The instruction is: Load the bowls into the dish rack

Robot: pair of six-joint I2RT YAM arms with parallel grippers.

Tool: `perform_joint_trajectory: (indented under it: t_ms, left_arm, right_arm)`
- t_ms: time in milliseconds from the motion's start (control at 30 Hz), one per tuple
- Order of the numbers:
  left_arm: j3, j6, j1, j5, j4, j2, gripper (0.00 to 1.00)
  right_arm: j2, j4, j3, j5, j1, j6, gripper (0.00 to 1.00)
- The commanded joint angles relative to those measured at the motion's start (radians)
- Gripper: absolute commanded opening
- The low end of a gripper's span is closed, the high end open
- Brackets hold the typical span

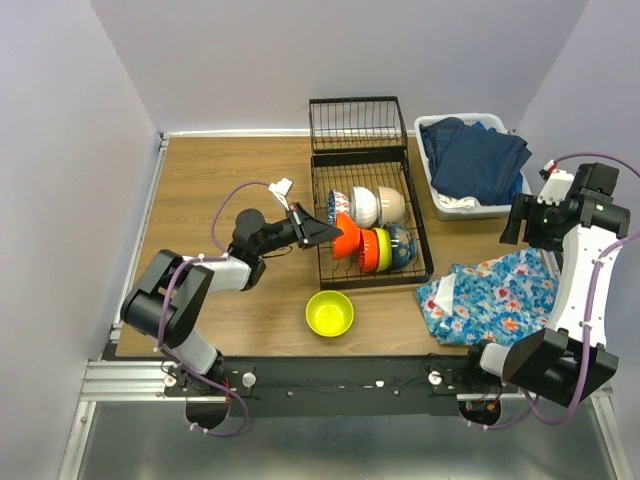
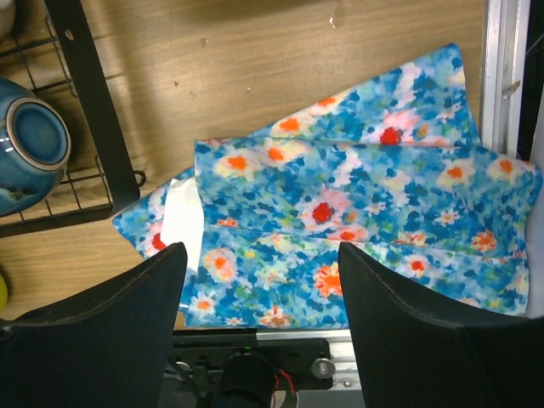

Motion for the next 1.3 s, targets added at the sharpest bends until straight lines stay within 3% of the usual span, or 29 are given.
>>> perform_joint_trajectory:
  t_ms: [0,500,733,1267]
  left_arm:
    - [0.001,-0.108,0.004,-0.045,0.258,0.059,0.00]
    - [-0.042,-0.139,0.000,-0.065,0.416,0.191,0.00]
    - [-0.020,-0.217,-0.006,-0.052,0.592,0.346,0.00]
    - [0.023,-0.272,-0.079,-0.066,0.594,0.397,0.00]
  right_arm:
    - [0.001,-0.045,0.021,0.042,0.004,0.012,0.80]
    - [-0.010,-0.049,-0.010,0.066,0.004,0.012,0.80]
    - [-0.019,-0.051,-0.032,0.074,0.004,0.009,0.80]
    - [-0.007,-0.051,-0.053,0.076,0.005,0.002,0.80]
